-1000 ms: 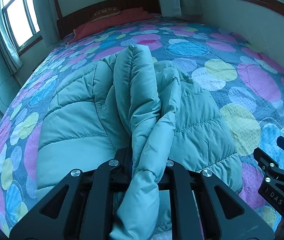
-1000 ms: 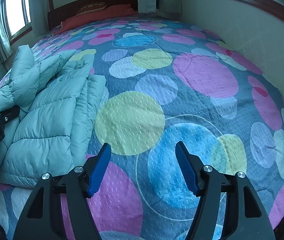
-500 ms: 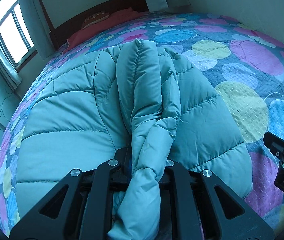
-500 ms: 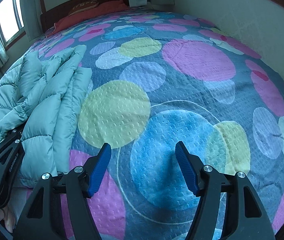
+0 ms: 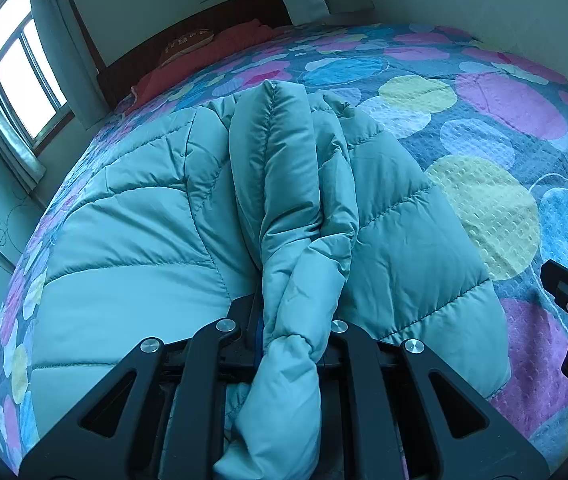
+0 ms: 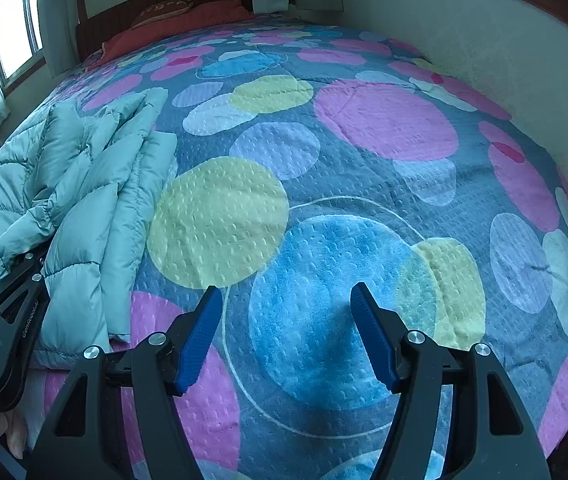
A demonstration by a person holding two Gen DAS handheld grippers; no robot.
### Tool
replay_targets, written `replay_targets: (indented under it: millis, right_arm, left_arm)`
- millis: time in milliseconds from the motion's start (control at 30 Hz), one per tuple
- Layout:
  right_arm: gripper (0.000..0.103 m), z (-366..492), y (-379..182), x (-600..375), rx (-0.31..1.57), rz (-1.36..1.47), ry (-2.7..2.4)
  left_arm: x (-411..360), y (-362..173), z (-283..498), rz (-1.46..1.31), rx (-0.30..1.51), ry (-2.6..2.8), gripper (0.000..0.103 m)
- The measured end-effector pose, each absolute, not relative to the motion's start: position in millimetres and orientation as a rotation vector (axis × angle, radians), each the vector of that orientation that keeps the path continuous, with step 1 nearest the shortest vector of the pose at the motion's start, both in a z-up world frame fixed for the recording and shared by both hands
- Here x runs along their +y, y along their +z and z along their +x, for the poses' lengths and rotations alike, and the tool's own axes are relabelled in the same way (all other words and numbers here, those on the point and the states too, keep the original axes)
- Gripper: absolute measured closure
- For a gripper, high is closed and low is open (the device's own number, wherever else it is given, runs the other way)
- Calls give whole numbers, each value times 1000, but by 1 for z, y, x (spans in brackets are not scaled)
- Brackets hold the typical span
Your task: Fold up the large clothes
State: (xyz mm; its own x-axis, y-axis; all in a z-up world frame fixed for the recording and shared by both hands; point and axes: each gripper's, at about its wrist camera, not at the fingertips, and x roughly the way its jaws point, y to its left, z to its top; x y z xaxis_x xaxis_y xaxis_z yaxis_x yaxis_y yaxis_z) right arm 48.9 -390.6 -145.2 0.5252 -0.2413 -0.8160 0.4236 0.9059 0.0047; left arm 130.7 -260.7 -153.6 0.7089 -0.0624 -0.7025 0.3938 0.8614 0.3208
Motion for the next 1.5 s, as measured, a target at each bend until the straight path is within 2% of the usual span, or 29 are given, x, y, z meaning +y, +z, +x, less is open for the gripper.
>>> replay_targets:
  millis: [233,300,433,567,700,867,1100,1300,1500]
  right_arm:
    - [37,41,-141,-389,936,195,-423]
    - [37,39,-140,-389,937,195,-427]
    - [37,37,-138,-387,938,183,-433]
    - [37,34,-133,-383,932,176,-433]
    - [37,33,-125,-378,919,177,-427]
    - [37,39,-111,-368,888,211,-396]
    - [37,66,-97,-347,855,300,-305]
    - [37,102,-94,-339,813,481,-178]
    - [37,139,-102,-337,798,625,-84]
  left_arm:
    - [-256,-137,118,437,748,-292,84]
    - [-252,-128,111,405,752,-322,72]
    - [-243,-107,90,360,721,-386,62]
    - [-220,-83,77,281,697,-421,47]
    - [-173,-61,79,140,679,-401,39]
    - [-93,-58,109,-127,689,-258,35]
    - [-17,-100,161,-455,848,-156,34]
    - [0,-137,179,-686,928,-216,33]
    - [-2,-145,189,-746,946,-273,32]
